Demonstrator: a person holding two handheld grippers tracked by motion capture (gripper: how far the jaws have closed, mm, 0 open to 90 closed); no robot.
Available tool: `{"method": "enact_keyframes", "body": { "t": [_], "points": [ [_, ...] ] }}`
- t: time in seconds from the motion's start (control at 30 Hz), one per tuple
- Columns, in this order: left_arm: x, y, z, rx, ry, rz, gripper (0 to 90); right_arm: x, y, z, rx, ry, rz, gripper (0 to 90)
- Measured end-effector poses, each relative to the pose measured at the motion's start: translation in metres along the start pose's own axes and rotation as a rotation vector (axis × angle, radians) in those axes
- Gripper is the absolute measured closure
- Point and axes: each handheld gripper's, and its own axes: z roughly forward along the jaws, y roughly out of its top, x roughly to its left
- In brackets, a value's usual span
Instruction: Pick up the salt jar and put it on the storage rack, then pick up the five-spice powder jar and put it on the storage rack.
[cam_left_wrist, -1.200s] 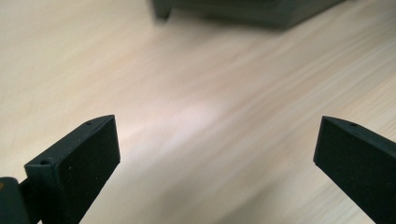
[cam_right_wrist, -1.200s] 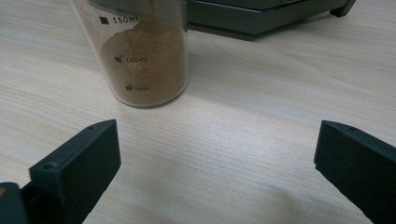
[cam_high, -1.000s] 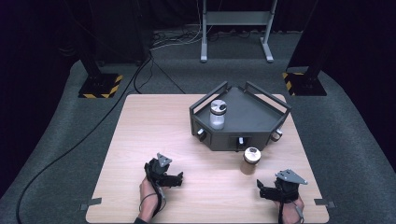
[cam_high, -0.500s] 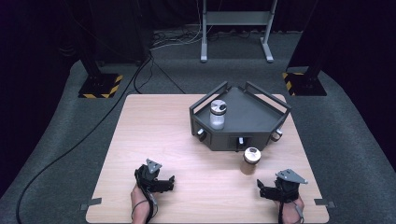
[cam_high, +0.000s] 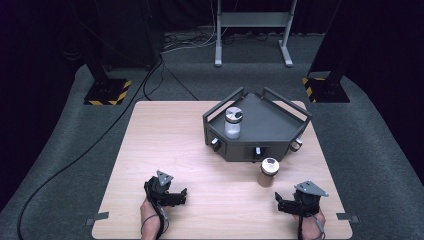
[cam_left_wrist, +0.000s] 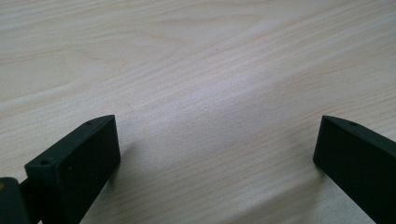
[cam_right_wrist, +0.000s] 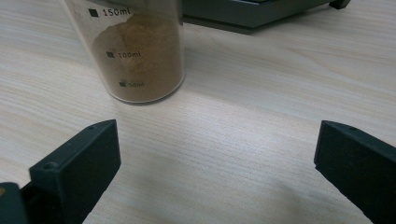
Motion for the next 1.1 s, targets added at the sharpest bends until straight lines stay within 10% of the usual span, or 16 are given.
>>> {"method": "enact_keyframes", "body": {
  "t": [1.1],
  "points": [
    [0.0, 0.0, 0.0, -0.002, 0.001, -0.003, 0.2, 0.017, 0.011, 0.006, 0.053, -0.058, -0.016, 0.0]
  ]
}}
